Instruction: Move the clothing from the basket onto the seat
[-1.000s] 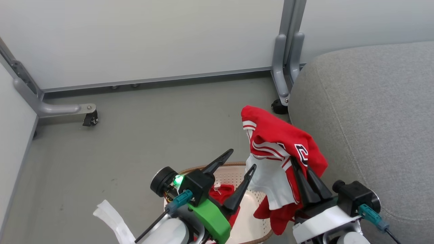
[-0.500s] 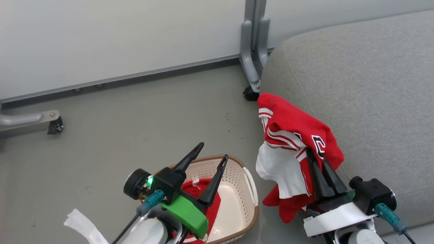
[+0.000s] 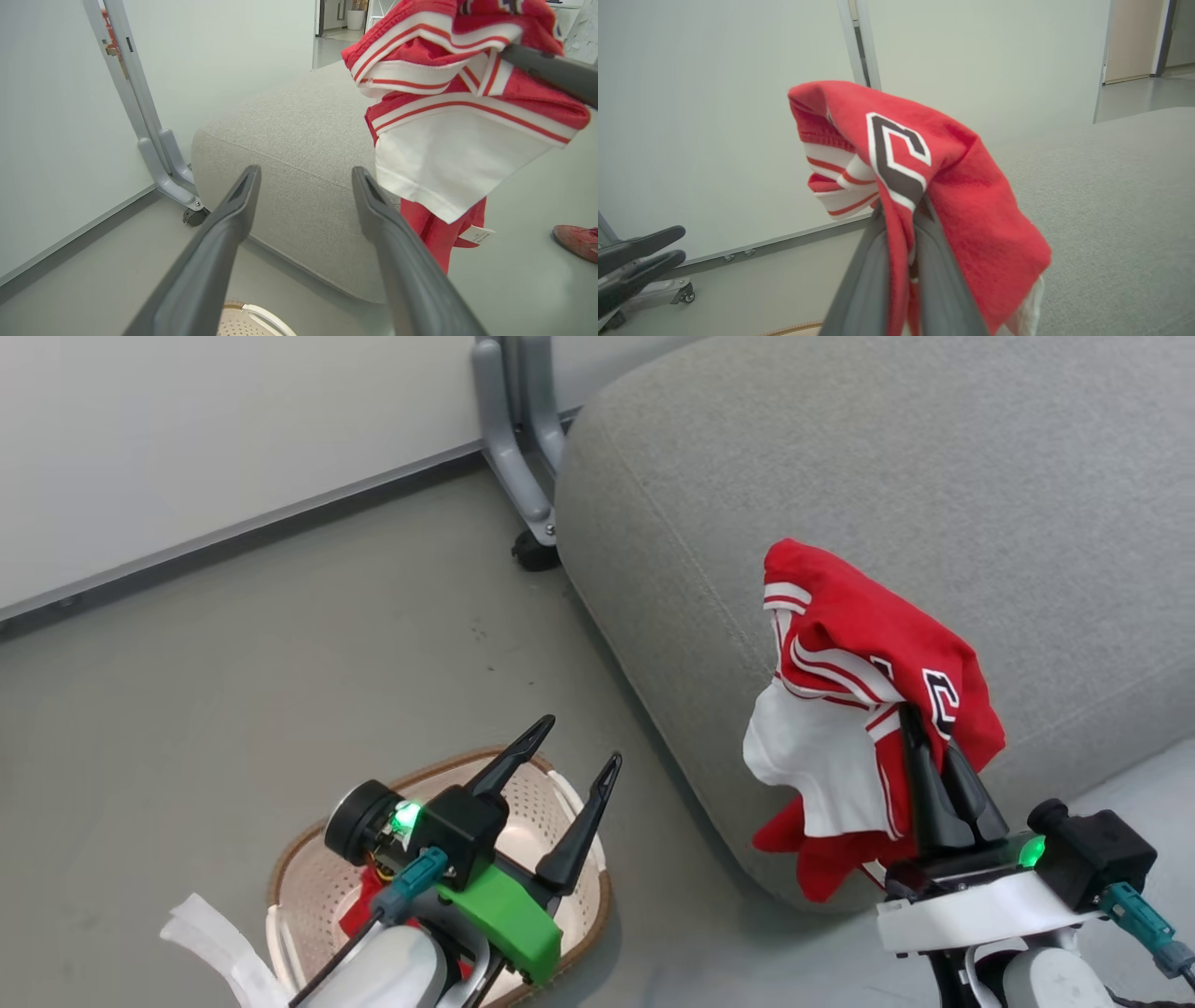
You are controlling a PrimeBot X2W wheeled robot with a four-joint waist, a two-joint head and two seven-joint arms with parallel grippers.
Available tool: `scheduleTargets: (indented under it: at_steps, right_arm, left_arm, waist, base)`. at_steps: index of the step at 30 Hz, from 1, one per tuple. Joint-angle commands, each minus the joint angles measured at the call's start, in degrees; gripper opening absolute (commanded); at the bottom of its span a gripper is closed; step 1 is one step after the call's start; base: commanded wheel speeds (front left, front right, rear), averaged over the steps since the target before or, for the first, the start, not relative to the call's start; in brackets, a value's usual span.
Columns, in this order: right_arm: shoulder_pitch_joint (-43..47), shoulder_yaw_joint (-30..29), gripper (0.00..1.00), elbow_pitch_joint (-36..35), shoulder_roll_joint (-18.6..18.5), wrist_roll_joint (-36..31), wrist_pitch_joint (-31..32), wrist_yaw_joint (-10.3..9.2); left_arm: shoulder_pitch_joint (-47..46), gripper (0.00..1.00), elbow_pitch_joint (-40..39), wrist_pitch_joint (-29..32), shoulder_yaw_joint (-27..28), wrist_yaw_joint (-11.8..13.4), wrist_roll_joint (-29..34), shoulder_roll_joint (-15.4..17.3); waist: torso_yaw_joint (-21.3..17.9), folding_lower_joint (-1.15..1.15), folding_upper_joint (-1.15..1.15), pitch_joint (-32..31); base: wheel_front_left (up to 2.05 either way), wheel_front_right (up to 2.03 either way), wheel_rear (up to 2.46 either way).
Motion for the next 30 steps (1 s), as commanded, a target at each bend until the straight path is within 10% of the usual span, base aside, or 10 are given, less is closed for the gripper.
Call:
scheduleTargets:
  at_steps: [1, 11, 30]
  right_arm:
    - [-1.25, -0.14, 0.0, -0.65, -0.04, 0.45, -0.18, 0.01]
    - [-10.7, -5.58, 0.0, -2.06, -0.03, 3.91, -0.18, 0.01]
    - [-50.99, -31.19, 0.0, 16.8, -2.6, -14.28, -0.17, 0.0]
  left_arm:
    - [-1.19, 1.0, -0.49, 0.44, -0.03, -0.05, 0.72, 0.7]
    - [-4.0, 1.0, -4.79, 4.61, -1.3, -0.79, 2.03, 3.01]
    - [-13.02, 1.0, -13.06, 8.45, -0.72, -2.6, 6.73, 9.73]
  waist:
    - [-5.72, 0.0, 0.0, 4.59]
    - [-6.57, 0.0, 0.0, 14.45]
    - [3.93, 0.0, 0.0, 38.67]
  base:
    - [0.0, 0.0, 0.0]
    - [0.0, 0.0, 0.0]
    - [0.0, 0.0, 0.0]
